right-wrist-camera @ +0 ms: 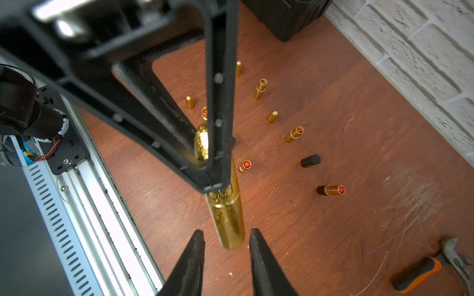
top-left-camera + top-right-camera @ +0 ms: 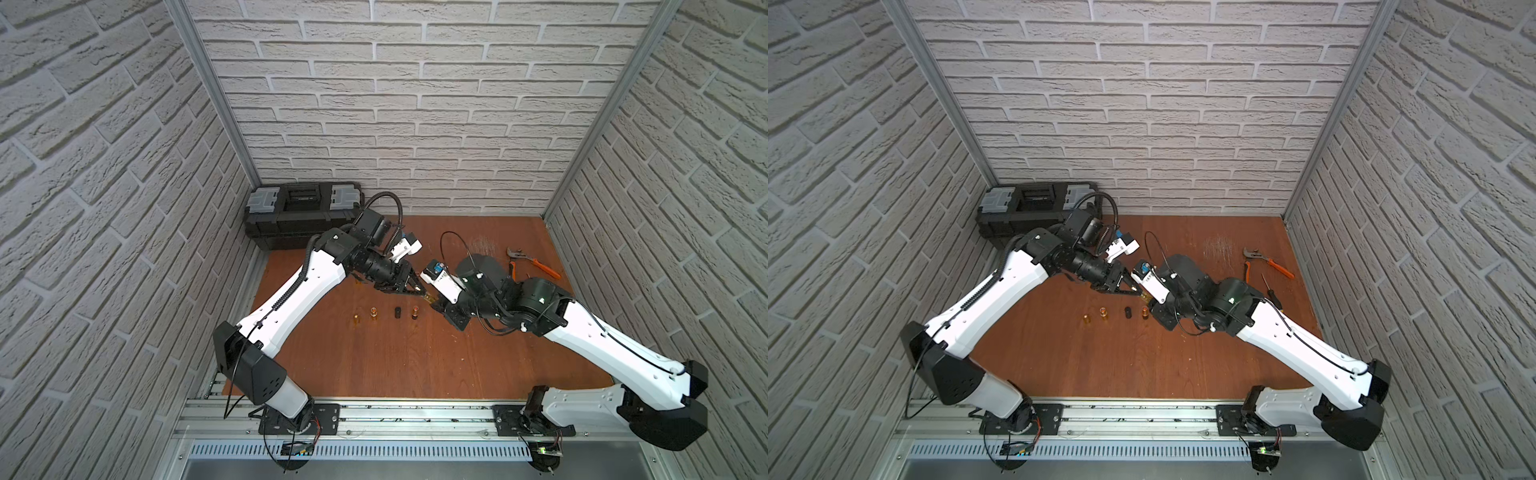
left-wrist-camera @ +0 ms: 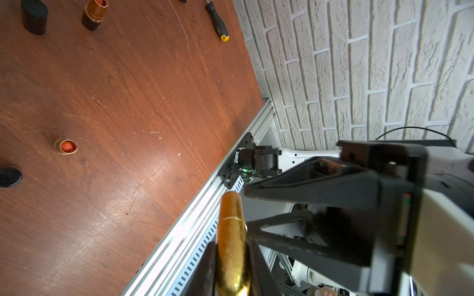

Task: Open the lipstick cap
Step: Open the cover of the lipstick.

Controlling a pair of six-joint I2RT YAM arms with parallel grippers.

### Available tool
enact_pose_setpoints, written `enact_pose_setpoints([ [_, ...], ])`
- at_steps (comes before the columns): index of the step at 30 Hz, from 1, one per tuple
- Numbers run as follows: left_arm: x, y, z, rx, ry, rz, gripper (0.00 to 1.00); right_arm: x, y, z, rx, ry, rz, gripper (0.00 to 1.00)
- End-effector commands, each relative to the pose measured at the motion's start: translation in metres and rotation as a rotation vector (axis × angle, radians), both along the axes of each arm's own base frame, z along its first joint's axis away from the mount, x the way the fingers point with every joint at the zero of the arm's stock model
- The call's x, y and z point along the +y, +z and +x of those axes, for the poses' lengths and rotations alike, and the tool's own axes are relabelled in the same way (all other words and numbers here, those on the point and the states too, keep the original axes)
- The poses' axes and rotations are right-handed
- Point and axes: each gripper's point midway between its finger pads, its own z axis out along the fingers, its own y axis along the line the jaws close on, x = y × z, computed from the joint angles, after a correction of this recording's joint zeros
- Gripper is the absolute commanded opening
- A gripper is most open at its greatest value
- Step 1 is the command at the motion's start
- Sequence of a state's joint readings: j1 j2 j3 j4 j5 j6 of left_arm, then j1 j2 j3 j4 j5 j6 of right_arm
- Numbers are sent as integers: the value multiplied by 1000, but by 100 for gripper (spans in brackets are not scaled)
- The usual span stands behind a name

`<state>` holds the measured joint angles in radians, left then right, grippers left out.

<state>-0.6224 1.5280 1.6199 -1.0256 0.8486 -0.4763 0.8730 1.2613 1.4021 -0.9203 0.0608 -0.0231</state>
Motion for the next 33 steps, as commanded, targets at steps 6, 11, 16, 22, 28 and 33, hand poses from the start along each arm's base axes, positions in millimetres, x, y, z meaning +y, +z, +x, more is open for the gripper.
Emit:
enact_pose_setpoints([
  [6, 7, 14, -5, -8, -2, -65, 12, 18, 15, 9, -36, 39, 58, 26],
  [11, 14, 9, 4, 3, 38, -63, 10, 15, 20, 8, -47, 37, 58, 11],
  [16, 17, 7, 13, 21, 66, -81, 10, 9, 16, 7, -44, 26, 30, 3],
  [22, 25, 19, 23, 32, 102, -145, 10, -3, 5, 5, -44, 1, -6, 3],
  [28, 33, 32, 31, 28, 132, -193, 10, -18, -5, 5, -56, -47, -40, 3],
  [33, 36, 35, 33, 30, 148, -209, 10, -25, -7, 5, -71, -70, -52, 3],
])
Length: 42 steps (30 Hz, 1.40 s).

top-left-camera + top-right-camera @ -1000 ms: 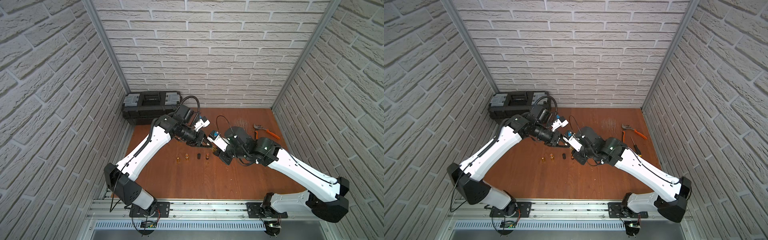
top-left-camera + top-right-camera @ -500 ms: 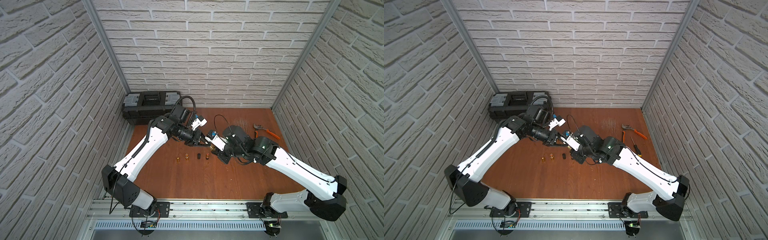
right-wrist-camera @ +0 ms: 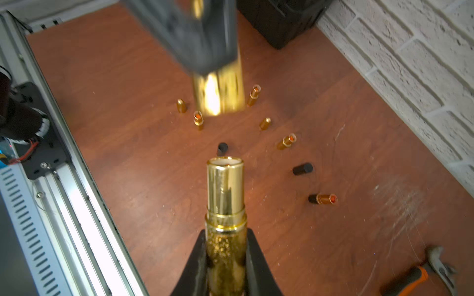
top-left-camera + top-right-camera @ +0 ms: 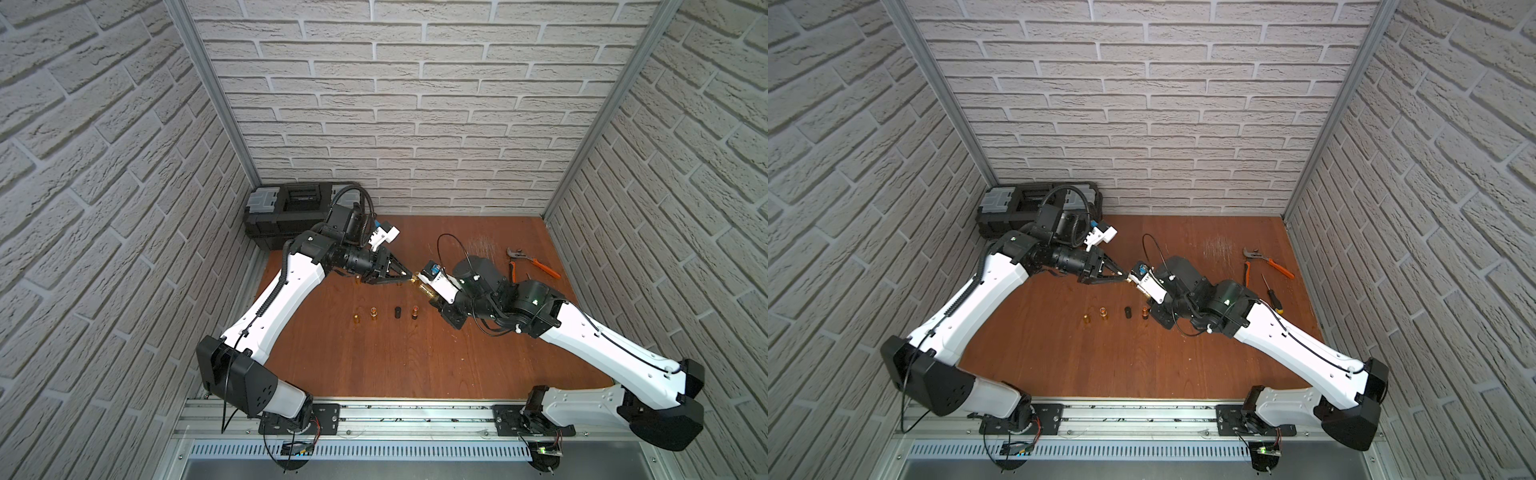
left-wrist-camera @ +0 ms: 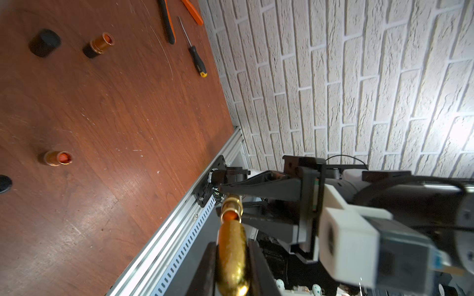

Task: Open the lipstick cap
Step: Open the cover of the lipstick, then place the cover at the center of the board.

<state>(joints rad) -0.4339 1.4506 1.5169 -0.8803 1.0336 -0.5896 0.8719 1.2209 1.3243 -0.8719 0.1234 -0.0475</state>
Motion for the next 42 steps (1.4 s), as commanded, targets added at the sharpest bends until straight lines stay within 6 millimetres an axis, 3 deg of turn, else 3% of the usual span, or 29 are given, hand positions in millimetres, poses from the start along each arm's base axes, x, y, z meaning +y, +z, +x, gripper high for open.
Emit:
enact_pose_setpoints([
  [1, 2, 9, 2, -40, 18, -30, 10, -15, 3, 0, -21, -48, -17, 3],
  [4, 4, -1, 6, -42, 39, 14, 10, -19, 6, 1, -31, -63, -26, 3],
  [8, -3, -47, 11, -85, 38, 234, 11, -29, 23, -1, -66, -91, -12, 3],
  [14, -40, -116, 53, -273, 98, 525, 11, -53, 60, -9, -156, -134, 46, 3],
  [18, -72, -151, 64, -413, 53, 687, 12, -70, 75, -17, -200, -162, 76, 3],
  [21, -97, -178, 63, -446, 3, 748, 12, -78, 77, -21, -213, -174, 85, 3],
  [26, -119, -214, 57, -493, -51, 834, 12, -85, 68, -24, -203, -190, 69, 3],
  [42, -123, -274, 53, -537, -91, 960, 13, -77, 48, -19, -172, -184, 39, 4],
])
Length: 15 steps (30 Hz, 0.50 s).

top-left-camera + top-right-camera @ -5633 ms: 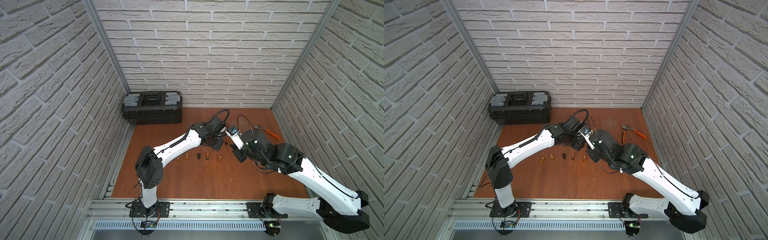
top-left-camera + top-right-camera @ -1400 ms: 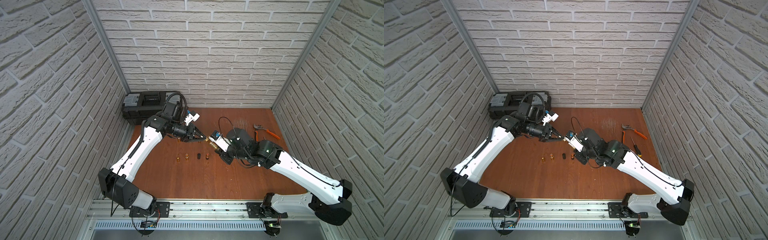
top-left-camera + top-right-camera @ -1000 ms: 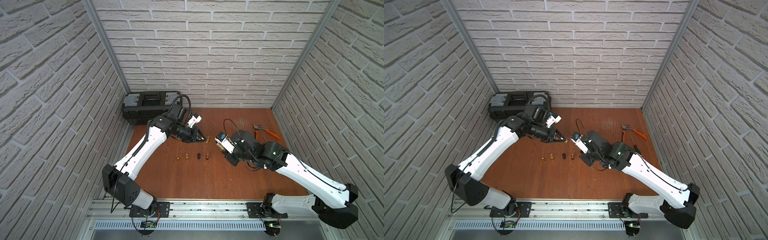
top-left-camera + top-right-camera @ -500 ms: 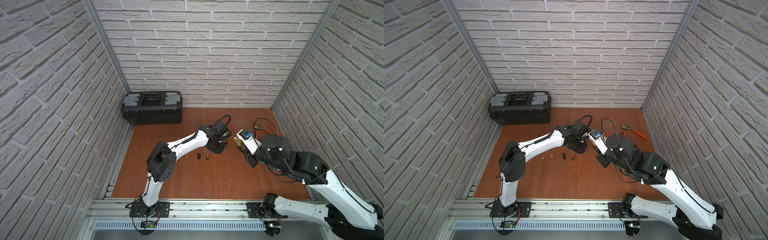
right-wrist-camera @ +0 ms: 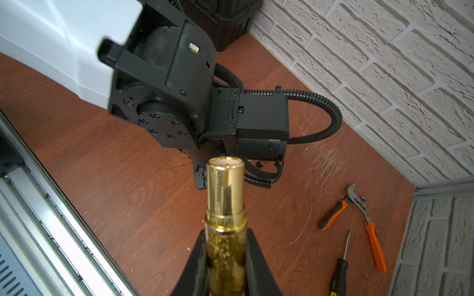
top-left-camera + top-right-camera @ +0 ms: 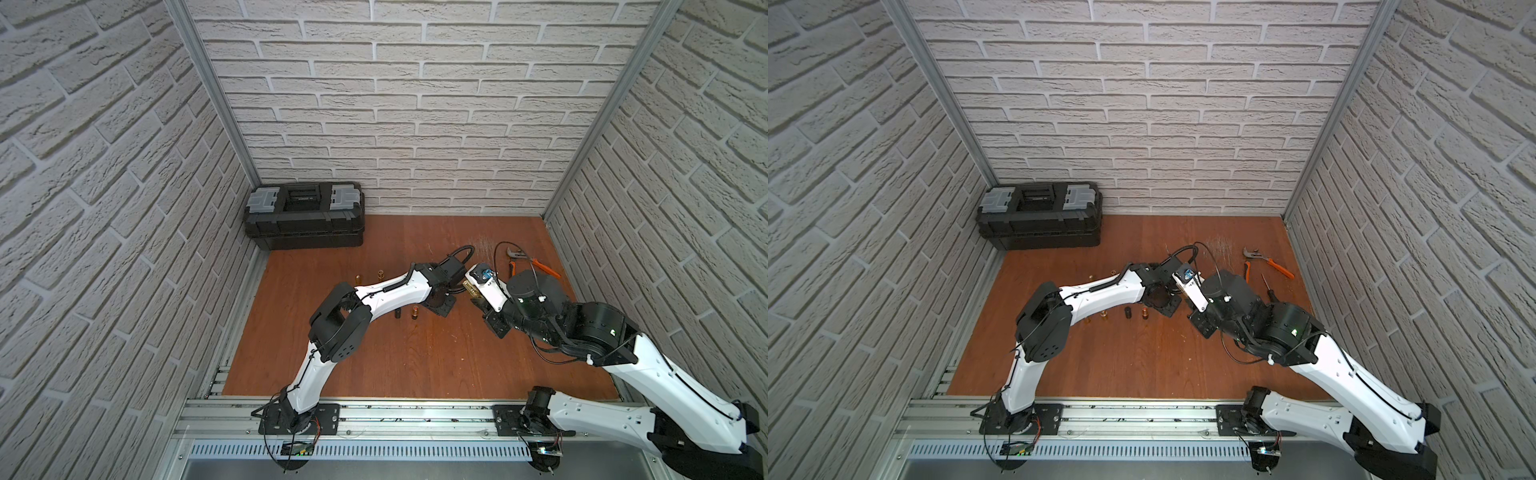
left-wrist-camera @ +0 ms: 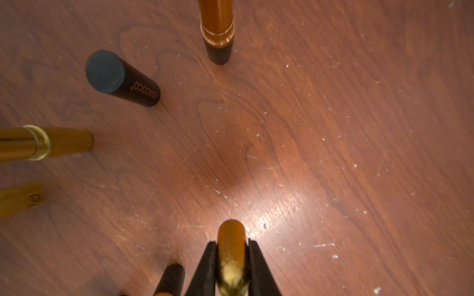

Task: Open the lipstick cap
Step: Place the cover at the center of the board.

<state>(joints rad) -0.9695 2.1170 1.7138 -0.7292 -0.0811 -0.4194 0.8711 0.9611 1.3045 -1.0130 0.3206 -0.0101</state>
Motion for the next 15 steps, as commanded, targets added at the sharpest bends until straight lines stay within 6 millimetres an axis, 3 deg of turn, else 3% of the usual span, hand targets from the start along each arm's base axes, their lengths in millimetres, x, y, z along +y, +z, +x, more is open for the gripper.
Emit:
enact_pose_setpoints([
  [1, 2, -19, 0, -13, -11, 42, 13, 3, 3, 4, -16, -18, 33, 4],
  [11, 4, -39, -6, 26, -17, 69, 15, 1, 0, 4, -15, -27, 31, 4],
  [15, 4, -43, -9, 36, -14, 70, 21, 2, -1, 5, -9, -28, 24, 5],
])
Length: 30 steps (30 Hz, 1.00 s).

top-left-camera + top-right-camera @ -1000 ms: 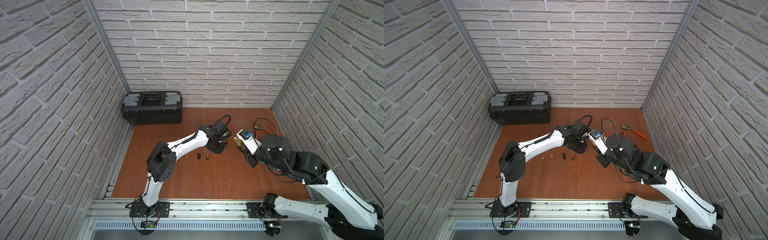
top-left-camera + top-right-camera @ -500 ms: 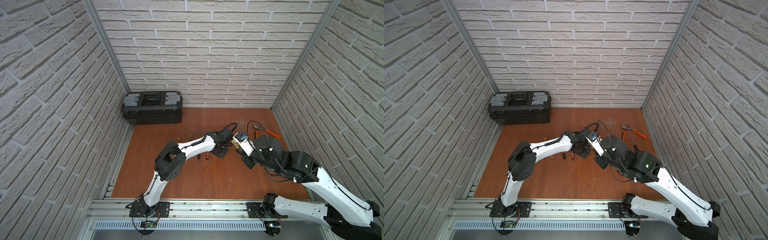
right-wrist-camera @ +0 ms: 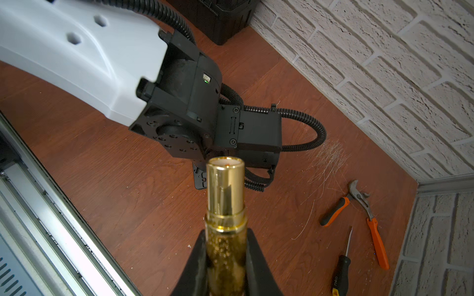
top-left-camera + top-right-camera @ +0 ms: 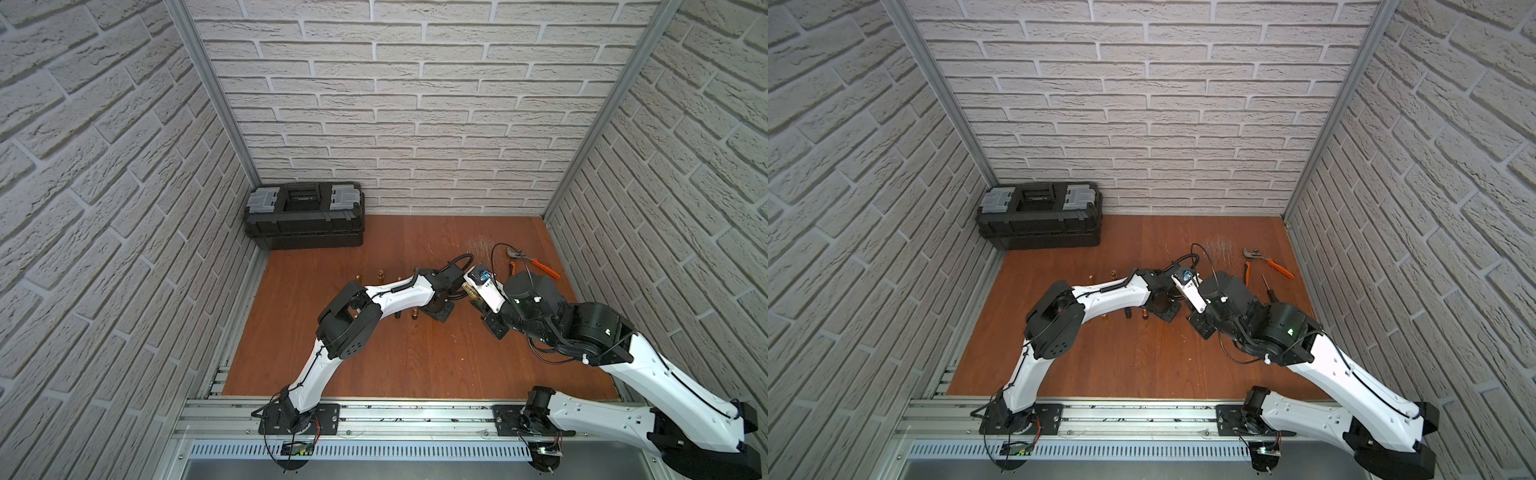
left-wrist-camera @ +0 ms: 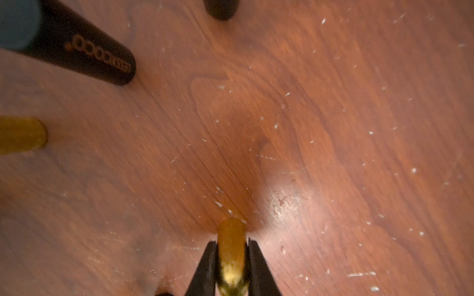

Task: Open the lipstick cap
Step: Place the cover at the center of the board, then place the lipstick at the center of the board.

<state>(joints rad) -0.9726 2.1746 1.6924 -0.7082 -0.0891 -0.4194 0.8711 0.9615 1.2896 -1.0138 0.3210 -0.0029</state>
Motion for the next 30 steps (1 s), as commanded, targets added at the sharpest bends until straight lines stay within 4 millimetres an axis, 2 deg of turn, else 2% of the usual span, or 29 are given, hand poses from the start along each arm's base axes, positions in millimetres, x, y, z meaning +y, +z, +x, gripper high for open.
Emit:
enact_pose_setpoints([
  [1, 0, -11, -7, 12, -14, 16, 23, 3, 5, 5, -22, -21, 33, 5],
  [4, 1, -6, -7, 12, -15, 17, 30, 3, 5, 6, -23, -24, 39, 5],
  [7, -2, 10, -6, 1, -16, -6, 38, 3, 5, 5, -23, -24, 42, 5],
  [10, -8, 38, -2, -7, -14, -57, 42, 2, 4, 5, -19, -25, 37, 5],
  [14, -6, 90, 7, -14, 15, -153, 45, 1, 5, 4, -24, -29, 48, 5],
  [18, 22, 149, 15, 10, 69, -219, 49, 6, 2, 5, -15, -22, 60, 5],
  [21, 49, 184, 16, 115, 152, -363, 51, 14, -2, 7, -5, -8, 76, 5],
  [27, 107, 241, 15, 299, 299, -749, 55, 41, -11, 17, 30, 28, 107, 5],
  [30, 116, 261, 1, 349, 276, -860, 57, 57, -17, 22, 72, 57, 97, 4],
])
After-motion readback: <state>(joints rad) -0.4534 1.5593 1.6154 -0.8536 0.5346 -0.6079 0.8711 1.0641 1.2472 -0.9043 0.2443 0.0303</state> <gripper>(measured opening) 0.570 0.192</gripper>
